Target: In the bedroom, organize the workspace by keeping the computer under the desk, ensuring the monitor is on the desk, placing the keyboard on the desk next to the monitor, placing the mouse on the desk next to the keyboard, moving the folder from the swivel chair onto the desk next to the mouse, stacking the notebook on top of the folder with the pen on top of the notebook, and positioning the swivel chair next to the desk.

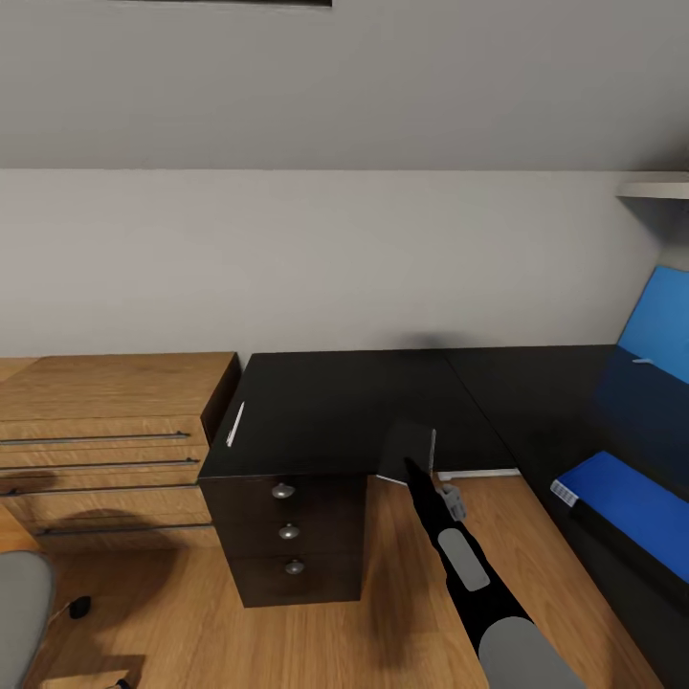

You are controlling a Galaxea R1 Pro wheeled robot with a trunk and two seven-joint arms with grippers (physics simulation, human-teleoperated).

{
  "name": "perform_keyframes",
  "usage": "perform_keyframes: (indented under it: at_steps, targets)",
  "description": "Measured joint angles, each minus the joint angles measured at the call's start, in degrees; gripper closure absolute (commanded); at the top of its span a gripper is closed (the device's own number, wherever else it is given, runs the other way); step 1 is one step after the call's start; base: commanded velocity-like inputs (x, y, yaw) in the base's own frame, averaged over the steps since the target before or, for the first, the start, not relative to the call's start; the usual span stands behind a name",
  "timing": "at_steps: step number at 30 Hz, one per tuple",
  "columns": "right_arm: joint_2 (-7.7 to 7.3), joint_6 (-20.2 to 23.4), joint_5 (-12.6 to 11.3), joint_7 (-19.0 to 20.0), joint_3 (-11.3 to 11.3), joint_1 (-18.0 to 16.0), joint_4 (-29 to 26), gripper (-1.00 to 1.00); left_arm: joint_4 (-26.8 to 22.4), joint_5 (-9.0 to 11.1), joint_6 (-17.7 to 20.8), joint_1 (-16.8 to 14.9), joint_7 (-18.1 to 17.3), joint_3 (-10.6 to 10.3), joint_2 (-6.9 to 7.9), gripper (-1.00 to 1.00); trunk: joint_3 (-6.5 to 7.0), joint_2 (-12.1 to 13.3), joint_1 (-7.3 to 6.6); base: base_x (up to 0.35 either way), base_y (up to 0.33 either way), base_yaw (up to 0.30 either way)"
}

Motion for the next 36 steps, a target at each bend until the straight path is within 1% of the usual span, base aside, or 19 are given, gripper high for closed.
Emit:
perform_keyframes:
  at_steps: [7,8,14,25,31,35,36]
  targets:
    - [0.03,-0.24,-0.04,-0.12,0.03,-0.03,0.0,-1.0,0.28,0.0,0.0,-0.03,0.0,0.0,-0.05,-1.0,0.0,0.0,0.0,0.0,0.0,0.0]
    - [0.04,-0.24,-0.03,-0.16,0.04,-0.02,0.0,1.0,0.29,0.0,0.0,-0.03,0.0,0.0,-0.06,-1.0,0.0,0.0,0.0,0.0,0.0,0.0]
    - [0.04,-0.27,0.08,-0.83,0.07,-0.02,-0.14,1.0,0.32,0.0,0.0,-0.02,0.0,0.0,-0.1,-1.0,0.0,0.0,0.0,0.0,0.0,0.0]
    - [-0.01,-0.3,-0.3,-0.65,0.01,-0.01,-0.04,1.0,0.32,0.0,0.0,-0.02,0.0,0.0,-0.19,-1.0,0.0,0.0,0.0,0.0,0.0,0.0]
    - [0.0,-0.3,-0.23,-0.06,0.0,0.03,-0.28,1.0,1.02,-0.04,0.0,-0.03,0.05,0.02,-1.16,-1.0,1.07,2.39,-1.31,0.0,0.0,0.0]
    - [-0.03,-0.31,-0.24,1.17,-0.05,0.08,-0.63,1.0,1.72,-0.08,0.0,-0.01,0.05,0.08,-1.43,-1.0,1.79,4.0,-2.19,0.0,0.0,0.0]
    - [-0.03,-0.32,-0.28,2.08,-0.06,0.09,-1.02,1.0,1.92,-0.08,-0.01,0.01,0.07,0.09,-1.65,-1.0,1.97,4.4,-2.41,0.0,0.0,0.0]
